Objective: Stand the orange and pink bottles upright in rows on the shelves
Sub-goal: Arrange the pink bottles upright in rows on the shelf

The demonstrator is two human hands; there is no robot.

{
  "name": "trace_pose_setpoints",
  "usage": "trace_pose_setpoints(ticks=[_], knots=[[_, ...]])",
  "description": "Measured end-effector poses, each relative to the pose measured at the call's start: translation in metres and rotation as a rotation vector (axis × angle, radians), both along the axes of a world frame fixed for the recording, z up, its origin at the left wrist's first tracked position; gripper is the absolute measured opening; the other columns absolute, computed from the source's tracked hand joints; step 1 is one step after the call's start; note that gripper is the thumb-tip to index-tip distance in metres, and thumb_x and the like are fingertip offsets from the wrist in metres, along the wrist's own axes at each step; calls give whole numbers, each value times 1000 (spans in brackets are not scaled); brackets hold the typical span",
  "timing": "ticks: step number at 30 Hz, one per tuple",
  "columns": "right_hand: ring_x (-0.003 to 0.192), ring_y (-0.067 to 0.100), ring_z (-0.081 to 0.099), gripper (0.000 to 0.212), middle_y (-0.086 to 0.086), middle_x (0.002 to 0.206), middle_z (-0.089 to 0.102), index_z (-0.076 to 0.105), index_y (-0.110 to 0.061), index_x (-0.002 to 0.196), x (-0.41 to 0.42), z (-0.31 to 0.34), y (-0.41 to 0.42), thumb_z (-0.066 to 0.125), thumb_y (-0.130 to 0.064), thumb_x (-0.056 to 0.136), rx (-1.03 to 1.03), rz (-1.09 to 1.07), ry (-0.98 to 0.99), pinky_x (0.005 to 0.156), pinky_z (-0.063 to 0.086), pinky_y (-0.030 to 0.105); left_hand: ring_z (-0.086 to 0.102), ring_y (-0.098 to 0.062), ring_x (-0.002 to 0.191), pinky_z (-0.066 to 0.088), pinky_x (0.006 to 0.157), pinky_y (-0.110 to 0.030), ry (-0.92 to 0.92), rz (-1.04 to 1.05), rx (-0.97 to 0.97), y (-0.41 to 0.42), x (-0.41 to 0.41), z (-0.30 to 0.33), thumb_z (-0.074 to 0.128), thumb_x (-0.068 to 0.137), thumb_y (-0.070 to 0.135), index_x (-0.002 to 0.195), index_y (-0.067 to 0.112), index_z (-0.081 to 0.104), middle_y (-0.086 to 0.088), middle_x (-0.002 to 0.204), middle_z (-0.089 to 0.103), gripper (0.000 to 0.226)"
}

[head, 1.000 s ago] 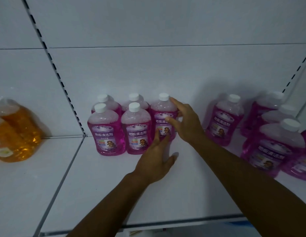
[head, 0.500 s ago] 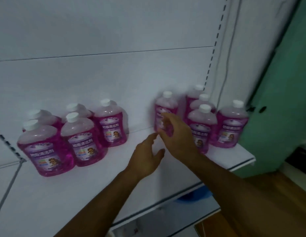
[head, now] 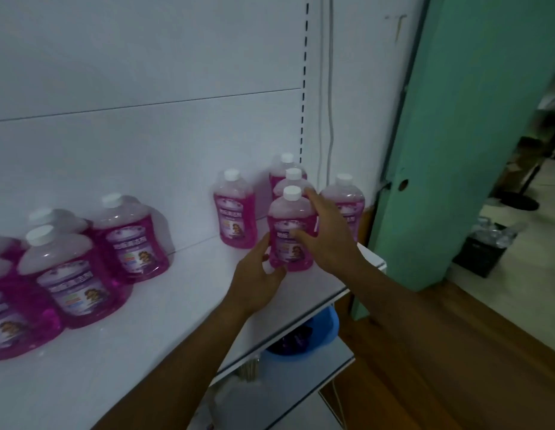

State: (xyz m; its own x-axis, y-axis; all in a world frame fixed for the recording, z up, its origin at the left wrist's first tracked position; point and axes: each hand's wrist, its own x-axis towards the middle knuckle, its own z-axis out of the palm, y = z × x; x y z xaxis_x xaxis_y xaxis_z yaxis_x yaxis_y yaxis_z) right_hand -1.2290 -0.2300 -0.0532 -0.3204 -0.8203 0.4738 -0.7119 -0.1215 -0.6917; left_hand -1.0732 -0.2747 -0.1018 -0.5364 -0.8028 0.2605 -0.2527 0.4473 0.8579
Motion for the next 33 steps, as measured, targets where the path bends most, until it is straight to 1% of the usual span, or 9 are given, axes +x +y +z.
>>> trace_pose_setpoints(ticks=[2,6,11,14,18,21,24,28,33], knots=[[123,23,48,65,9,133,52,44,-14,141,6,-1,-4,73,-21,84,-26,-43,18,106,37,32,51,19,91,41,78,-3,2,25,-4,4,6,2,64,92,19,119,59,33,34,106,48,58],[119,23,53,57,7,128,58,54,-13,133,30,0,-17,75,-22,81,-84,49,12,104,43,39,48,0,100,41,87,-18,-9,125,4,12,30,10,61,94,26,132,46,36,21,114,46,50],[114,20,55,56,5,125,58,56,-15,132,87,1,-39,77,-20,80,-74,183,-60,101,44,32,53,-3,111,45,97,-25,-34,254,-101,12,91,10,58,92,39,126,60,27,22,126,49,51],[111,19,56,55,4,124,59,56,-15,130,127,1,-53,77,-19,79,-83,286,-82,100,48,37,54,-2,116,47,102,-30,-34,341,-103,11,128,4,57,94,34,136,46,32,18,132,52,50],[108,17,57,58,7,124,59,55,-14,132,167,0,-69,78,-22,79,-100,390,-60,93,49,25,51,12,115,43,93,-8,40,414,-163,11,160,3,59,94,10,133,40,37,21,125,54,53],[108,11,54,60,5,126,56,53,-15,134,184,-2,-77,77,-21,80,-94,444,-48,85,39,5,54,3,116,45,95,-13,80,488,-225,10,171,-1,61,90,8,135,25,44,13,124,58,51],[112,13,53,59,5,127,53,51,-15,134,193,-3,-84,76,-18,81,-81,458,-59,89,42,13,58,-2,109,50,94,-19,106,585,-261,11,173,-4,62,86,10,127,22,52,12,116,63,44],[114,15,52,56,5,127,52,50,-14,133,197,-2,-93,75,-17,82,-61,473,-46,87,39,9,52,5,110,42,99,-11,-4,537,-244,15,170,-4,65,86,15,130,22,50,17,121,57,48],[118,18,52,55,6,128,52,50,-12,132,199,-1,-98,74,-15,83,-49,466,-35,93,41,19,39,2,121,22,93,7,-118,493,-168,15,167,-5,65,88,28,144,17,37,16,134,43,63]])
